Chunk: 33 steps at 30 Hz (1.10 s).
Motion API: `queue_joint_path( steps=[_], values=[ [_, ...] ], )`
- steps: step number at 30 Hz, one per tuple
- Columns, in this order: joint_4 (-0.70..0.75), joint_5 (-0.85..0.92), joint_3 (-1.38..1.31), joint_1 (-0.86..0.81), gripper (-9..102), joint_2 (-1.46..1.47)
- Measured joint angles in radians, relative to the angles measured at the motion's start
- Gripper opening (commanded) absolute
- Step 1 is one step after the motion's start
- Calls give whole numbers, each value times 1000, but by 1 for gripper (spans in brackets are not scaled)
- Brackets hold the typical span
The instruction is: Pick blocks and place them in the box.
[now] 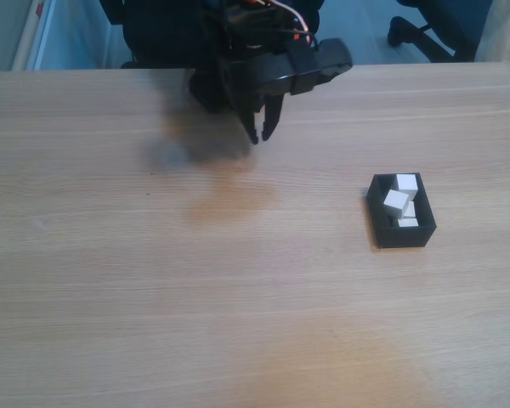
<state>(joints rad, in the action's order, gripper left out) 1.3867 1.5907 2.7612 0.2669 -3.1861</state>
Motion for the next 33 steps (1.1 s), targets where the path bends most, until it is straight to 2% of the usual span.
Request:
queue_joint_path(
  steps=[4,10,15,33],
  values=[
    [-11,25,110,-80,0,-100],
    [-110,3,293,-187,0,-175],
    [-132,0,377,-218,0,-198],
    [-18,-124,388,-190,0,-199]
  ],
)
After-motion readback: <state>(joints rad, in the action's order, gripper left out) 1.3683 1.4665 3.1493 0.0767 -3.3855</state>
